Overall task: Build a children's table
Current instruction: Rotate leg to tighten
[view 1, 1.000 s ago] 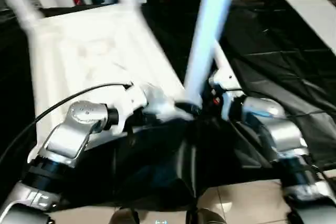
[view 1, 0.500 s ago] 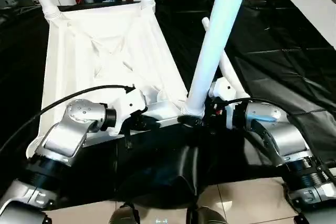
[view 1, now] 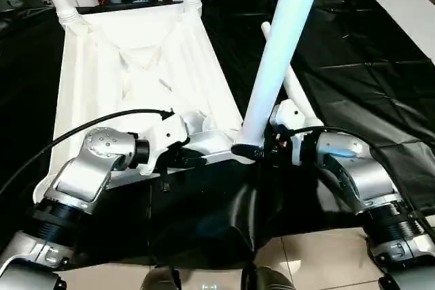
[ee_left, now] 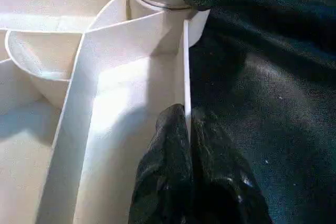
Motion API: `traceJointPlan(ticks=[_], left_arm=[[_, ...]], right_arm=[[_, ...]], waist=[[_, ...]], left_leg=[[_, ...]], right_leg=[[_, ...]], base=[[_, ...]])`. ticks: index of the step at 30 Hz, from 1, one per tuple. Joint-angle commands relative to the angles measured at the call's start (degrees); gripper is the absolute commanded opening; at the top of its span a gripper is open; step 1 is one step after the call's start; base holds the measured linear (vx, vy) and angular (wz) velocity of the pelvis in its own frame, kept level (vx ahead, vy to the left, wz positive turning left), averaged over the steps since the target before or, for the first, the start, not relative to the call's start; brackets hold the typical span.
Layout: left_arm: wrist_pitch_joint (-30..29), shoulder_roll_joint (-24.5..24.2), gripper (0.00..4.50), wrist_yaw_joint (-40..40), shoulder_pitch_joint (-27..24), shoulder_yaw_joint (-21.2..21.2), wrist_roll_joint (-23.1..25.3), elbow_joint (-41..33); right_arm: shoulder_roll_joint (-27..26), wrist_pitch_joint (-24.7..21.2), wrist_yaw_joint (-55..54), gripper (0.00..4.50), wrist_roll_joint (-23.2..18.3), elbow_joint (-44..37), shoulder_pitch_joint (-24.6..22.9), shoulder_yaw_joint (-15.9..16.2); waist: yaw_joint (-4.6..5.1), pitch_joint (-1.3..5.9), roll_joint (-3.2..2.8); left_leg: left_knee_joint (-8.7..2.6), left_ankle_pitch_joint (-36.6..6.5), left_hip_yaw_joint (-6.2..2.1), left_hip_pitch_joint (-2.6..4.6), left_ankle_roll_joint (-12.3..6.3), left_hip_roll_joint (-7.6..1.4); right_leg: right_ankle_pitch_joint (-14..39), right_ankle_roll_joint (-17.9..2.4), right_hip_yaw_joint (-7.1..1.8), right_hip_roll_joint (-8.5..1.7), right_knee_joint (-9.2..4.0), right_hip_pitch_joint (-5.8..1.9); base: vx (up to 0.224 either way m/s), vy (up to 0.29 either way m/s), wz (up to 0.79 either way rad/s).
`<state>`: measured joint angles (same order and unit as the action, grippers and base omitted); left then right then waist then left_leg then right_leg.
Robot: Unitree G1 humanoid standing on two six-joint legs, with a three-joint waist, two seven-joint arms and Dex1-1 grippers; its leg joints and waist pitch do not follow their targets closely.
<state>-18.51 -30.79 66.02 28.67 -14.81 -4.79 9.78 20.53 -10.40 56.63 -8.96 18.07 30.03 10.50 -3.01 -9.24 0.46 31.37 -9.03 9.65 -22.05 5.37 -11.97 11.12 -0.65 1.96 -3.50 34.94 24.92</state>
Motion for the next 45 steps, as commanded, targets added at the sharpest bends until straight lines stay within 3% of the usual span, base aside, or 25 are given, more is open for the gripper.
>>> traceJointPlan(ticks=[1, 7, 10, 11, 12, 13, 14, 16, 19, 23, 30, 31, 32, 37, 40, 43, 45], left_arm=[[0.44, 1.05, 0.0, 1.63, -0.54, -1.21, -1.48, 0.44], [-2.48, 3.61, 0.0, -3.96, -0.2, -0.46, -0.2, 1.95], [-4.55, 5.32, 0.0, -7.68, 0.28, -0.54, 1.18, 2.57], [-7.39, 7.75, 0.0, -12.55, 1.18, -0.39, 2.86, 3.4], [-7.84, 8.15, 0.0, -13.28, 1.33, -0.3, 3.05, 3.54], [-11.86, 12.03, 0.0, -19.87, 2.8, 0.46, 4.55, 4.9], [-13.0, 13.26, 0.0, -21.73, 3.26, 0.68, 4.87, 5.34], [-15.13, 15.65, 0.0, -25.14, 4.0, 0.82, 5.6, 5.94], [-16.7, 18.41, 0.0, -28.6, 4.77, 1.09, 6.12, 6.73], [-16.83, 20.84, 0.0, -31.93, 5.87, 0.39, 8.14, 8.39], [-18.11, 20.86, 0.0, -31.93, 5.65, 0.17, 8.15, 6.79], [-18.05, 20.67, 0.0, -31.86, 5.53, 0.22, 8.17, 6.68], [-17.66, 20.39, 0.0, -31.54, 5.3, 0.25, 8.28, 6.54], [-16.72, 19.02, 0.0, -29.73, 4.16, 0.34, 8.23, 5.41], [-17.18, 17.91, 0.0, -28.95, 3.37, 0.56, 8.03, 4.34], [-16.86, 16.39, 0.0, -27.51, 2.55, 1.32, 7.44, 3.29], [-14.72, 14.71, 0.0, -25.41, 1.87, 1.37, 7.06, 2.69]], right_arm=[[-0.29, 0.21, -0.07, 2.73, 0.41, 0.82, -0.13, 0.5], [-5.16, -2.88, -10.1, 2.72, 0.31, 3.53, -1.46, -2.3], [-8.2, -3.89, -16.26, 2.72, 1.27, 5.29, -1.56, -3.22], [-11.65, -5.39, -22.33, 2.72, 1.96, 7.02, -1.25, -3.98], [-12.06, -5.55, -23.08, 2.72, 2.11, 7.35, -1.13, -4.02], [-15.99, -6.83, -30.8, 2.72, 3.84, 10.79, 0.24, -4.45], [-17.19, -7.09, -33.43, 2.72, 4.52, 12.02, 0.76, -4.6], [-19.52, -7.84, -37.98, 2.72, 5.59, 15.06, 2.24, -4.73], [-22.24, -7.4, -41.86, 2.72, 6.48, 18.48, 4.0, -4.52], [-26.88, -7.61, -44.72, 2.72, 5.35, 22.51, 6.86, -5.44], [-28.49, -5.75, -44.35, 2.72, 4.09, 24.65, 8.53, -8.16], [-28.32, -5.22, -43.81, 2.72, 3.66, 24.72, 8.6, -8.59], [-27.88, -4.45, -43.4, 3.07, 3.57, 24.19, 8.49, -8.87], [-25.59, -2.65, -40.78, 3.48, 4.24, 20.59, 7.58, -8.59], [-23.56, -2.3, -37.66, 3.93, 4.37, 17.33, 6.66, -8.03], [-19.83, -2.12, -32.96, 4.04, 4.3, 12.72, 5.32, -6.72], [-16.35, -3.38, -27.61, 4.04, 3.69, 9.32, 4.11, -5.52]], waist=[[0.38, 3.38, 0.08], [0.8, 3.1, 0.11], [1.24, 2.96, 0.12], [1.38, 2.89, 0.01], [1.41, 2.82, 0.17], [1.46, 2.83, 0.14], [1.6, 2.33, 0.17], [1.6, 2.14, 0.14], [1.69, 2.05, 0.37], [1.68, 2.51, 0.41], [1.74, 2.78, 0.53], [1.7, 2.89, 0.33], [1.74, 2.87, 0.41], [1.69, 3.01, 0.54], [1.64, 3.15, 0.68], [1.54, 3.33, 0.78], [1.36, 3.55, 0.89]], left_leg=[[-2.4, -3.74, 0.73, 0.87, -6.04, -0.56], [-2.72, -6.11, 0.66, 0.83, -4.61, -0.64], [-3.0, -8.12, 0.58, 0.86, -2.88, -0.66], [-3.08, -9.58, 0.64, 0.96, -2.26, -0.68], [-3.25, -10.29, 0.51, 0.91, -1.39, -0.62], [-3.31, -10.82, 0.49, 0.9, -0.97, -0.6], [-3.69, -13.9, 0.37, 1.09, 0.55, -0.46], [-3.93, -17.52, 0.17, 1.57, 1.47, -0.49], [-4.15, -20.54, -0.22, 1.59, 1.91, -0.24], [-4.29, -21.19, -0.21, 1.64, 1.63, -0.31], [-4.38, -22.13, -0.19, 1.48, 1.7, -0.32], [-4.37, -21.84, -0.15, 1.48, 1.72, -0.34], [-4.37, -21.97, -0.1, 1.47, 1.68, -0.35], [-4.36, -21.41, -0.03, 1.25, 1.44, -0.38], [-4.2, -18.29, 0.13, 0.86, 0.82, -0.43], [-3.93, -16.26, 0.36, 0.85, 0.09, -0.36], [-3.53, -12.53, 0.59, 0.56, -1.11, -0.22]], right_leg=[[-4.39, -16.23, -2.4, -2.9, -2.88, -3.97], [0.57, -15.56, -2.42, -3.1, -3.37, -3.75], [5.63, -14.46, -2.48, -3.23, -3.89, -3.59], [8.37, -13.9, -2.55, -3.31, -4.18, -3.38], [10.74, -13.11, -2.51, -3.24, -4.38, -3.41], [12.13, -12.73, -2.56, -3.26, -4.47, -3.33], [18.98, -11.17, -2.6, -3.33, -5.17, -2.95], [24.89, -8.96, -2.67, -3.41, -5.74, -2.46], [29.61, -6.11, -2.77, -3.37, -6.11, -2.3], [26.01, -4.77, -3.07, -3.06, -6.07, -1.87], [24.8, -4.79, -3.07, -2.98, -6.07, -1.84], [23.79, -4.99, -3.1, -2.93, -5.98, -1.84], [23.73, -5.05, -3.1, -2.93, -6.05, -1.8], [22.35, -5.35, -3.13, -2.88, -5.95, -1.96], [17.51, -6.4, -3.17, -2.76, -5.58, -2.32], [14.55, -7.53, -3.14, -2.59, -5.35, -2.65], [9.18, -8.5, -3.14, -2.48, -4.94, -3.05]], base=[[0.0, 0.0, 0.0], [0.0, 0.0, 0.0], [0.0, 0.0, 0.0], [0.0, 0.0, 0.0], [0.0, 0.0, 0.0], [0.0, 0.0, 0.0], [0.0, 0.0, 0.0], [0.0, 0.0, 0.0], [0.0, 0.0, 0.0], [0.0, 0.0, 0.0], [0.0, 0.0, 0.0], [0.0, 0.0, 0.0], [0.0, 0.0, 0.0], [0.0, 0.0, 0.0], [0.0, 0.0, 0.0], [0.0, 0.0, 0.0], [0.0, 0.0, 0.0]])
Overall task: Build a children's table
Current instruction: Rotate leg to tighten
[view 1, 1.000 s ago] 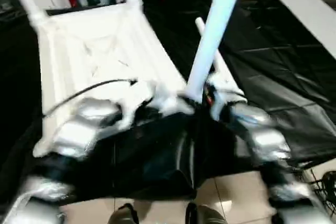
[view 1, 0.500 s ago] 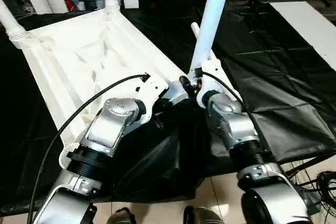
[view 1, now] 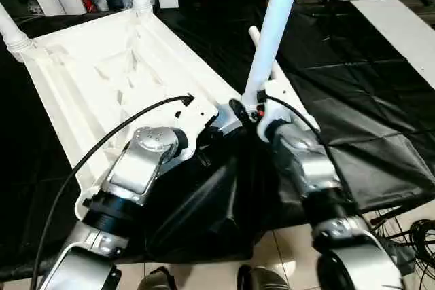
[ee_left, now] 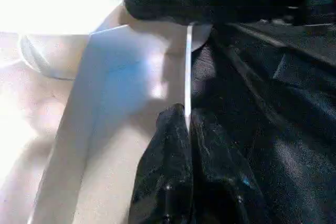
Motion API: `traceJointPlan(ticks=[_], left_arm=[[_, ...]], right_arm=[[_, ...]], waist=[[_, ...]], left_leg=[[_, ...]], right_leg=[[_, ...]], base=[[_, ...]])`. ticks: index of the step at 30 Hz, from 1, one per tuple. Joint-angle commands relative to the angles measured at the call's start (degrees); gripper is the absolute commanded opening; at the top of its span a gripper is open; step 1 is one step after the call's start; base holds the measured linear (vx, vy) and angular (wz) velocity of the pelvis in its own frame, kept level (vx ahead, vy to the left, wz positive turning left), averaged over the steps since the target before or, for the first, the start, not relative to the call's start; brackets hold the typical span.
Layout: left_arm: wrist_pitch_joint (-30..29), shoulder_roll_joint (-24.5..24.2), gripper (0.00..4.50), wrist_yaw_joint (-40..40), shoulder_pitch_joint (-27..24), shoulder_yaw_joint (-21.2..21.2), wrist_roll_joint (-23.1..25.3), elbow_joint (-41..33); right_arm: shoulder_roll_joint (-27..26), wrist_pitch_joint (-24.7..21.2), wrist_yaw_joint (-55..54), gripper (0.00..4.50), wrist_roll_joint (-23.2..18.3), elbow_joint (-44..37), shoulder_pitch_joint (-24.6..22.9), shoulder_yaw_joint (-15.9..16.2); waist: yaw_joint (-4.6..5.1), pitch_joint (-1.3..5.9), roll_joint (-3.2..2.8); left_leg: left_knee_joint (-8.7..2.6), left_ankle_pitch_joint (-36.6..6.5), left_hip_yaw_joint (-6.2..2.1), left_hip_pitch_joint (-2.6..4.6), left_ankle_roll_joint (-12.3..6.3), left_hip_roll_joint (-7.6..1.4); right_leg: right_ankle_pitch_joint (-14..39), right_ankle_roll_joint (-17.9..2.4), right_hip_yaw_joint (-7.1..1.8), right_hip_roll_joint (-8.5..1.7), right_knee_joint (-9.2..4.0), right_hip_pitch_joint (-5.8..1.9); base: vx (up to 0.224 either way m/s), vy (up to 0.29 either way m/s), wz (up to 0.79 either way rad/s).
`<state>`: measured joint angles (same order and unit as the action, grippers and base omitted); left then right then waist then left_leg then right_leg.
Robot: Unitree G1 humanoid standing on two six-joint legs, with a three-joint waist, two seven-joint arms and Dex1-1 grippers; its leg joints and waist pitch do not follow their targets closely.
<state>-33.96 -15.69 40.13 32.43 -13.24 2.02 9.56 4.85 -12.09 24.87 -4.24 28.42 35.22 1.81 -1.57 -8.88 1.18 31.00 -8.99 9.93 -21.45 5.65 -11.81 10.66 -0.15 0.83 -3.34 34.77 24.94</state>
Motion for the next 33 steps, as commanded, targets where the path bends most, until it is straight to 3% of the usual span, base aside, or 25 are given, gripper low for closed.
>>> traceJointPlan(ticks=[1, 7, 12, 16, 17, 22, 28, 33], left_arm=[[0.58, -0.76, 0.0, 0.98, -2.11, -0.08, -0.05, 2.66], [4.31, -7.23, 0.0, 11.59, -4.64, -1.3, -3.37, -1.08], [7.41, -12.36, 0.0, 22.42, -6.79, -1.76, -8.1, -5.21], [8.67, -14.57, 0.0, 25.65, -7.13, -2.29, -8.83, -5.51], [9.0, -15.07, 0.0, 26.29, -7.14, -2.37, -8.97, -5.38], [10.3, -16.15, 0.0, 28.35, -6.83, -2.4, -9.52, -4.51], [11.04, -16.29, 0.0, 29.54, -6.18, -2.8, -9.61, -3.44], [11.63, -16.24, 0.0, 29.58, -5.85, -3.02, -9.49, -2.8]], right_arm=[[0.26, -1.89, 5.57, 4.04, -1.2, -1.86, -1.5, 3.41], [8.89, -0.51, 18.62, 4.04, -2.37, -6.62, -4.27, 3.94], [13.09, 0.7, 25.12, 4.04, -4.88, -8.31, -5.01, 3.54], [13.93, 1.52, 27.99, 4.04, -5.96, -8.49, -4.88, 3.16], [14.14, 1.56, 29.09, 4.04, -6.43, -8.75, -4.91, 3.12], [15.51, 3.17, 33.64, 4.04, -6.48, -9.0, -5.27, 5.25], [14.93, 5.82, 35.38, 4.04, -6.09, -6.63, -4.58, 5.88], [14.58, 6.91, 35.98, 3.89, -6.57, -5.27, -4.12, 5.6]], waist=[[-0.03, 3.15, 0.2], [-0.22, 3.14, 0.13], [-0.11, 3.63, -0.21], [-0.16, 4.1, -0.24], [-0.2, 4.0, -0.26], [-0.47, 3.8, -0.4], [-0.62, 3.47, -0.31], [-0.57, 3.54, -0.27]], left_leg=[[-3.13, -11.94, 0.36, -0.12, -1.62, -0.36], [-2.86, -9.35, 0.63, -0.04, -3.2, -0.37], [-2.38, -4.13, 0.83, 0.3, -5.63, -0.53], [-1.73, 1.44, 0.97, 0.22, -8.49, -0.34], [-1.69, 1.57, 0.99, 0.16, -8.76, -0.32], [-1.71, -0.99, 0.97, 0.38, -8.46, -0.58], [-1.88, -6.05, 0.88, 0.39, -6.06, -0.79], [-1.89, -6.3, 0.81, 0.39, -5.38, -0.75]], right_leg=[[8.83, -9.34, -2.0, -2.63, -4.7, -3.08], [8.11, -10.94, -2.0, -2.68, -4.6, -3.33], [-4.61, -15.32, -1.91, -2.34, -3.11, -3.71], [-15.32, -17.5, -1.81, -2.07, -1.99, -3.98], [-15.87, -17.69, -1.79, -2.08, -1.96, -3.98], [-11.67, -18.08, -1.72, -2.39, -2.18, -3.91], [-1.49, -17.15, -1.88, -2.81, -2.79, -3.61], [-0.43, -16.63, -1.9, -2.74, -2.84, -3.55]], base=[[0.0, 0.0, 0.0], [0.0, 0.0, 0.0], [0.0, 0.0, 0.0], [0.0, 0.0, 0.0], [0.0, 0.0, 0.0], [0.0, 0.0, 0.0], [0.0, 0.0, 0.0], [0.0, 0.0, 0.0]])
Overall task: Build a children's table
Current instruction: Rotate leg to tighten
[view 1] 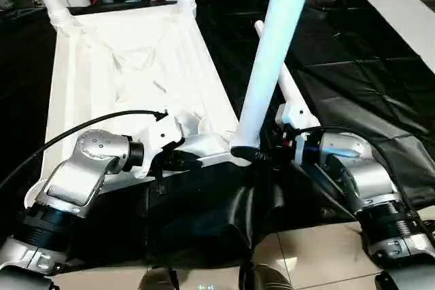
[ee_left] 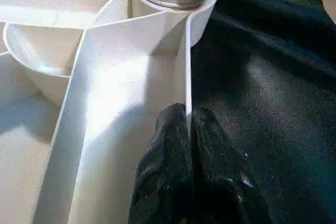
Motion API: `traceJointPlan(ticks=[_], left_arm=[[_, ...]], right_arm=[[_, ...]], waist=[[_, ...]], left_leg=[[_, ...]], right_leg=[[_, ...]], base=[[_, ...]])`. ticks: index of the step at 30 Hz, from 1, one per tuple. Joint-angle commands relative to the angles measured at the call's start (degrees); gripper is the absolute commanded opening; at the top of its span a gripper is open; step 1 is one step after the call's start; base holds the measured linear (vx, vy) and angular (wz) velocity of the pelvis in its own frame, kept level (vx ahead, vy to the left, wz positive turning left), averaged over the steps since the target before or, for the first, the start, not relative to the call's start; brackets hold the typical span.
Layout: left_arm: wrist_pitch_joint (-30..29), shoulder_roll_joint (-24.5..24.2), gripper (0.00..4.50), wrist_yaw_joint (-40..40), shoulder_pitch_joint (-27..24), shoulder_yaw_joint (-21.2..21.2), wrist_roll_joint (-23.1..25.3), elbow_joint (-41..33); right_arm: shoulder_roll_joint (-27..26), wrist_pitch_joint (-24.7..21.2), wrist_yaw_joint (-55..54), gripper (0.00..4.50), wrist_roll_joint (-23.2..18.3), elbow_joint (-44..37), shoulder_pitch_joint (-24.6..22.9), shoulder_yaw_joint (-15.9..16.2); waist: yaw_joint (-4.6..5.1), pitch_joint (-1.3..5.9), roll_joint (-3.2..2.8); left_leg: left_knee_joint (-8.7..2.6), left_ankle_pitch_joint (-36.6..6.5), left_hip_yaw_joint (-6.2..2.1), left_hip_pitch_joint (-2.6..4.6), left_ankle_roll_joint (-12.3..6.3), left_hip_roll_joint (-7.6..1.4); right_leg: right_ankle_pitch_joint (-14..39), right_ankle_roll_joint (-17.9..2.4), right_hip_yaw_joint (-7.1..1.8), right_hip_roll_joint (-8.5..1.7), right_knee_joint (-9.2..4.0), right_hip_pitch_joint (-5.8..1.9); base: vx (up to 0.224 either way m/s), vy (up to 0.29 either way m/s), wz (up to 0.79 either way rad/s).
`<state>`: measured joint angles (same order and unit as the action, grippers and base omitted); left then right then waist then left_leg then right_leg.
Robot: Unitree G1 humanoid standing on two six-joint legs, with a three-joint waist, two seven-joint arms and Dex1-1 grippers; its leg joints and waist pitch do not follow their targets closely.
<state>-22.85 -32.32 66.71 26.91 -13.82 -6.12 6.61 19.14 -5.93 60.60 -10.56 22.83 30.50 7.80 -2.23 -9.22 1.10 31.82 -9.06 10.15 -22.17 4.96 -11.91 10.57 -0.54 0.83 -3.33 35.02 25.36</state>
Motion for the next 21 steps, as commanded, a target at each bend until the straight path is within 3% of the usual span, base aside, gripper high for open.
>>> traceJointPlan(ticks=[1, 3, 5, 12, 21], left_arm=[[0.57, 0.44, 0.0, 3.0, -0.29, -2.45, -1.28, 0.27], [0.64, 0.47, 0.0, 3.04, -0.24, -2.47, -1.2, 0.41], [0.73, 0.48, 0.0, 3.13, -0.17, -2.45, -1.16, 0.61], [1.01, 0.43, 0.0, 3.19, 0.07, -2.63, -1.04, 1.15], [0.86, 0.24, 0.0, 3.25, -0.21, -2.64, -1.11, 0.99]], right_arm=[[0.32, 0.9, 0.55, 3.89, -0.34, 0.64, 0.67, -0.39], [0.42, 1.35, 0.78, 3.54, -0.26, 1.0, 0.72, -0.29], [0.45, 1.77, 0.97, 3.5, -0.15, 1.26, 0.64, -0.14], [0.4, 2.61, 1.35, 2.8, 0.16, 2.37, 0.84, 0.21], [-0.07, 2.02, 0.41, 2.69, -0.25, 3.09, 0.75, -0.14]], waist=[[0.07, 3.95, -0.24], [0.09, 4.06, -0.21], [0.04, 4.19, -0.16], [0.03, 4.19, -0.11], [0.03, 4.26, -0.09]], left_leg=[[-2.67, -5.91, 0.59, 1.14, -4.81, -0.64], [-2.55, -4.73, 0.59, 1.06, -5.33, -0.56], [-2.38, -3.64, 0.62, 0.96, -6.04, -0.48], [-2.37, -4.45, 0.56, 0.95, -6.07, -0.52], [-2.29, -3.88, 0.57, 0.97, -6.4, -0.5]], right_leg=[[-0.94, -16.29, -1.9, -2.76, -3.01, -3.99], [-3.04, -16.57, -1.87, -2.66, -2.8, -4.05], [-5.22, -16.9, -1.87, -2.66, -2.6, -4.2], [-3.19, -16.95, -1.82, -2.71, -2.67, -4.17], [-3.67, -17.04, -1.81, -2.67, -2.59, -4.17]], base=[[0.0, 0.0, 0.0], [0.0, 0.0, 0.0], [0.0, 0.0, 0.0], [0.0, 0.0, 0.0], [0.0, 0.0, 0.0]])
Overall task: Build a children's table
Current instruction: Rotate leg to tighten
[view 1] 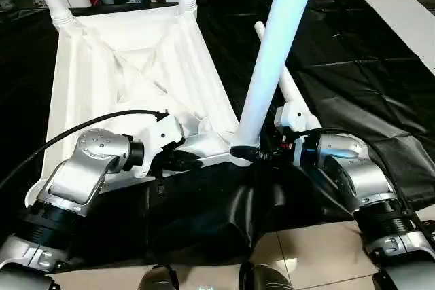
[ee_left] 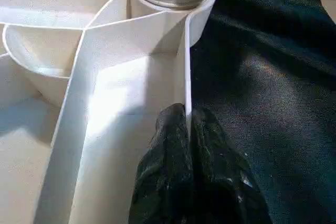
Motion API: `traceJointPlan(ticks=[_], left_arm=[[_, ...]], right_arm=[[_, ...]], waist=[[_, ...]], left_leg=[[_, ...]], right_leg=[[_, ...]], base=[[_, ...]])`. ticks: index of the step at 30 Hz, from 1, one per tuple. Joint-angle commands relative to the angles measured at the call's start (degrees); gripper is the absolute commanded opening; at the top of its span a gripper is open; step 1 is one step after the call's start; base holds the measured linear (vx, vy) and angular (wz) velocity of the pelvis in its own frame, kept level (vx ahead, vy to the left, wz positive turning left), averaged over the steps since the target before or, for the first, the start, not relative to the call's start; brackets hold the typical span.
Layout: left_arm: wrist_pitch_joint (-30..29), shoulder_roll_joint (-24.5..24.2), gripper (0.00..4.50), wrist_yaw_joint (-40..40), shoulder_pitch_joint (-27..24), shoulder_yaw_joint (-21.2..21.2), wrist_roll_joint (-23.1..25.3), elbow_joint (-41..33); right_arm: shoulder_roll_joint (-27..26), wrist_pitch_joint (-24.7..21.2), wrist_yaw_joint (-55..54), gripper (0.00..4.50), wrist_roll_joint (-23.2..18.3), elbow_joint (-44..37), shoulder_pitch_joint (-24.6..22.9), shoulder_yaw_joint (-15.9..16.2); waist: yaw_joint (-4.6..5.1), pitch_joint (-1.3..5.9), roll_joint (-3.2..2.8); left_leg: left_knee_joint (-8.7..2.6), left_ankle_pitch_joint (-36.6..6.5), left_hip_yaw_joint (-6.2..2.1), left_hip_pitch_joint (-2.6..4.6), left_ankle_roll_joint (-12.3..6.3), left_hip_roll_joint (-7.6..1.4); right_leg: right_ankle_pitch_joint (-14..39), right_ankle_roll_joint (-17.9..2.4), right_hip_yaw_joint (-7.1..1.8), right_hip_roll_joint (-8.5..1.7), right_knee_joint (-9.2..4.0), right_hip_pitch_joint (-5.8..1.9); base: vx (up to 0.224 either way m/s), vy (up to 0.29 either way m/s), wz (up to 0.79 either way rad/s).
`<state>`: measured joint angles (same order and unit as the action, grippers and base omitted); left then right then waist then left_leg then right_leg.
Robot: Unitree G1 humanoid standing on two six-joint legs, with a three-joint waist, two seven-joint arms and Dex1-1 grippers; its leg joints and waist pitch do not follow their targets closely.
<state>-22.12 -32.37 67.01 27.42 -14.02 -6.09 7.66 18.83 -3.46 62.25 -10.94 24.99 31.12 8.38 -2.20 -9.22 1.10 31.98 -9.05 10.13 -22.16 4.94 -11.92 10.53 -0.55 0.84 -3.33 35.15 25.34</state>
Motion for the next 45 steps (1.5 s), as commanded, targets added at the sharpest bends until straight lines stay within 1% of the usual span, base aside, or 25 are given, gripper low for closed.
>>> traceJointPlan(ticks=[1, 3, 7, 8, 10, 11, 13, 15, 16, 17, 19, 21, 22, 25, 29, 30, 31, 33, 34, 35, 37, 39, 41, 43, 45], left_arm=[[0.15, 0.32, 0.0, 2.81, -0.63, -2.43, -1.05, 0.08], [0.0, 0.6, 0.0, 2.14, -0.6, -2.35, -0.86, 0.25], [-0.79, 2.05, 0.0, -0.51, -0.09, -2.05, -0.18, 1.31], [-1.41, 2.75, 0.0, -1.94, 0.25, -1.98, 0.29, 1.86], [-3.02, 5.41, 0.0, -7.0, 1.65, -2.26, 2.43, 3.99], [-3.55, 6.47, 0.0, -8.81, 2.2, -2.42, 3.2, 4.82], [-4.59, 9.37, 0.0, -13.75, 3.78, -2.5, 5.01, 7.27], [-5.35, 10.71, 0.0, -15.75, 4.55, -2.31, 5.42, 8.4], [-6.57, 13.25, 0.0, -20.39, 6.05, -1.82, 6.6, 10.74], [-6.89, 13.92, 0.0, -21.63, 6.45, -1.69, 6.91, 11.36], [-8.3, 17.44, 0.0, -27.02, 8.97, -2.0, 9.03, 14.95], [-8.65, 19.43, 0.0, -29.59, 10.54, -2.33, 10.18, 17.26], [-8.66, 19.76, 0.0, -30.05, 10.82, -2.39, 10.44, 17.64], [-8.49, 20.66, 0.0, -30.88, 11.63, -2.39, 10.84, 18.82], [-8.38, 20.66, 0.0, -30.41, 11.78, -2.26, 10.61, 18.81], [-8.43, 20.55, 0.0, -30.28, 11.72, -2.18, 10.59, 18.71], [-8.36, 20.5, 0.0, -30.14, 11.72, -2.02, 10.62, 18.82], [-8.25, 20.19, 0.0, -29.81, 11.58, -1.8, 10.58, 18.84], [-8.21, 20.05, 0.0, -29.67, 11.48, -1.77, 10.54, 18.75], [-8.19, 19.69, 0.0, -29.27, 11.22, -1.8, 10.46, 18.44], [-7.98, 18.33, 0.0, -27.28, 9.86, -1.92, 10.02, 16.53], [-7.98, 17.92, 0.0, -26.76, 9.44, -1.93, 9.89, 15.89], [-6.17, 16.26, 0.0, -23.7, 7.7, -1.7, 8.7, 13.59], [-5.63, 14.66, 0.0, -20.95, 6.11, -1.19, 7.49, 11.63], [-4.28, 13.66, 0.0, -19.67, 5.44, -1.16, 7.14, 11.09]], right_arm=[[-0.01, -0.55, -2.08, 2.69, 0.24, 1.28, 0.14, -0.93], [-0.56, -0.94, -4.15, 2.69, 0.81, 1.85, 0.03, -1.13], [-2.29, -2.33, -9.46, 2.68, 2.05, 3.15, -0.21, -1.63], [-3.08, -2.54, -11.87, 2.68, 2.69, 3.71, -0.3, -1.83], [-6.66, -3.89, -20.05, 2.68, 4.25, 5.0, -0.4, -2.45], [-8.09, -4.28, -23.13, 2.68, 4.82, 5.44, -0.29, -2.66], [-11.86, -5.76, -29.96, 2.68, 5.02, 7.02, 0.56, -3.65], [-13.32, -6.09, -32.87, 2.67, 5.33, 7.98, 1.2, -3.94], [-15.89, -6.98, -38.09, 2.67, 5.87, 9.87, 2.46, -4.33], [-16.55, -7.2, -39.48, 2.67, 6.04, 10.37, 2.79, -4.41], [-21.18, -8.39, -47.03, 2.67, 5.52, 14.75, 5.65, -5.76], [-23.9, -8.06, -50.57, 2.67, 6.14, 17.27, 7.35, -5.97], [-24.31, -7.96, -50.93, 2.67, 6.51, 17.6, 7.59, -5.78], [-25.76, -7.28, -51.75, 2.67, 7.47, 18.89, 8.48, -5.33], [-27.19, -6.69, -49.36, 2.67, 4.93, 18.68, 8.67, -7.01], [-27.26, -6.59, -48.96, 3.23, 4.38, 18.56, 8.7, -7.48], [-27.29, -6.13, -49.01, 3.37, 4.13, 18.74, 8.99, -7.97], [-26.8, -5.1, -48.56, 3.43, 4.13, 18.49, 9.27, -8.17], [-26.56, -4.8, -48.24, 3.43, 4.26, 18.27, 9.29, -8.06], [-26.02, -4.64, -47.82, 3.73, 4.48, 17.42, 9.17, -7.78], [-23.83, -4.42, -45.64, 3.86, 5.78, 14.18, 8.61, -6.99], [-23.12, -4.33, -44.92, 4.05, 6.12, 13.26, 8.43, -6.68], [-19.19, -4.59, -39.72, 4.27, 7.34, 9.46, 7.4, -4.15], [-15.34, -6.4, -33.72, 4.27, 6.92, 5.09, 5.79, -2.51], [-13.3, -6.86, -30.86, 4.27, 6.59, 3.01, 4.84, -1.99]], waist=[[0.0, 4.32, -0.1], [0.05, 4.23, -0.04], [0.26, 3.89, -0.04], [0.44, 3.63, -0.05], [0.49, 3.54, -0.06], [0.57, 3.18, -0.04], [0.69, 3.21, -0.07], [0.83, 3.13, 0.01], [0.76, 3.05, -0.09], [0.64, 3.15, -0.1], [0.73, 3.06, 0.01], [0.64, 3.07, 0.09], [0.54, 3.01, 0.0], [0.55, 3.11, 0.21], [0.57, 2.99, 0.24], [0.56, 2.95, 0.19], [0.57, 2.93, 0.23], [0.62, 2.8, 0.29], [0.7, 2.82, 0.24], [0.72, 2.78, 0.28], [0.85, 2.64, 0.4], [0.79, 2.8, 0.46], [0.85, 2.92, 0.4], [0.84, 3.21, 0.53], [1.05, 3.28, 0.53]], left_leg=[[-2.42, -3.67, 0.58, 0.95, -6.41, -0.49], [-2.45, -4.15, 0.58, 0.88, -6.3, -0.45], [-2.78, -6.95, 0.49, 0.91, -4.64, -0.49], [-2.99, -9.0, 0.45, 1.01, -3.4, -0.57], [-3.09, -10.32, 0.44, 1.1, -2.5, -0.56], [-3.52, -12.87, 0.18, 1.08, -0.48, -0.41], [-3.75, -14.31, 0.03, 1.17, 0.6, -0.39], [-3.85, -15.26, -0.01, 1.1, 0.8, -0.35], [-3.94, -15.91, 0.03, 1.36, 1.04, -0.34], [-3.81, -16.61, 0.03, 1.73, 1.38, -0.24], [-3.95, -16.93, -0.02, 1.53, 1.56, -0.1], [-4.0, -17.8, -0.11, 1.63, 1.75, -0.02], [-4.07, -18.49, -0.09, 1.74, 1.76, -0.07], [-4.23, -18.75, -0.22, 1.39, 1.64, -0.06], [-4.46, -20.81, -0.3, 1.45, 1.51, -0.17], [-4.46, -21.07, -0.29, 1.47, 1.46, -0.16], [-4.48, -21.33, -0.31, 1.45, 1.4, -0.16], [-4.54, -22.13, -0.31, 1.43, 1.26, -0.15], [-4.71, -21.84, -0.53, 1.18, 1.33, -0.18], [-4.78, -22.08, -0.55, 1.18, 1.36, -0.2], [-4.86, -22.22, -0.6, 1.02, 1.2, -0.14], [-4.85, -21.01, -0.59, 0.91, 0.9, -0.26], [-4.78, -18.55, -0.36, 0.83, 0.58, -0.32], [-4.41, -14.42, -0.09, 0.57, -0.5, -0.32], [-4.24, -11.99, 0.05, 0.33, -1.13, -0.2]], right_leg=[[-3.92, -17.13, -1.82, -2.69, -2.66, -4.2], [-3.21, -17.03, -1.81, -2.7, -2.76, -4.19], [2.54, -16.12, -1.8, -2.86, -3.3, -4.01], [6.74, -15.11, -1.86, -3.0, -3.83, -3.78], [9.92, -14.33, -1.92, -3.06, -4.12, -3.68], [16.32, -12.42, -1.84, -3.11, -4.7, -3.49], [20.18, -10.6, -1.96, -3.23, -5.06, -3.3], [21.13, -9.78, -2.04, -3.17, -5.2, -3.1], [21.59, -9.33, -2.06, -3.03, -5.42, -2.79], [22.49, -8.97, -2.06, -3.05, -5.52, -2.63], [23.21, -8.13, -2.06, -2.95, -5.6, -2.55], [24.65, -6.84, -1.96, -2.99, -5.83, -2.44], [24.76, -6.39, -1.99, -2.95, -5.98, -2.15], [23.9, -5.83, -1.93, -2.91, -5.88, -2.29], [23.94, -5.57, -1.91, -2.87, -6.01, -2.07], [24.22, -5.47, -1.95, -2.9, -6.06, -2.02], [24.66, -5.34, -1.96, -2.93, -6.13, -2.01], [26.03, -4.98, -1.96, -2.96, -6.32, -1.86], [26.68, -4.75, -1.88, -3.07, -6.28, -2.04], [27.42, -4.41, -1.82, -3.02, -6.39, -1.97], [28.44, -3.98, -1.84, -3.06, -6.52, -1.95], [27.73, -3.77, -1.93, -3.18, -6.49, -2.09], [22.97, -5.23, -1.89, -2.94, -6.19, -2.26], [14.85, -7.09, -1.91, -2.74, -5.51, -2.94], [11.17, -8.95, -1.81, -2.69, -5.17, -3.29]], base=[[0.0, 0.0, 0.0], [0.0, 0.0, 0.0], [0.0, 0.0, 0.0], [0.0, 0.0, 0.0], [0.0, 0.0, 0.0], [0.0, 0.0, 0.0], [0.0, 0.0, 0.0], [0.0, 0.0, 0.0], [0.0, 0.0, 0.0], [0.0, 0.0, 0.0], [0.0, 0.0, 0.0], [0.0, 0.0, 0.0], [0.0, 0.0, 0.0], [0.0, 0.0, 0.0], [0.0, 0.0, 0.0], [0.0, 0.0, 0.0], [0.0, 0.0, 0.0], [0.0, 0.0, 0.0], [0.0, 0.0, 0.0], [0.0, 0.0, 0.0], [0.0, 0.0, 0.0], [0.0, 0.0, 0.0], [0.0, 0.0, 0.0], [0.025, 0.001, -0.01], [0.05, 0.002, -0.02]])
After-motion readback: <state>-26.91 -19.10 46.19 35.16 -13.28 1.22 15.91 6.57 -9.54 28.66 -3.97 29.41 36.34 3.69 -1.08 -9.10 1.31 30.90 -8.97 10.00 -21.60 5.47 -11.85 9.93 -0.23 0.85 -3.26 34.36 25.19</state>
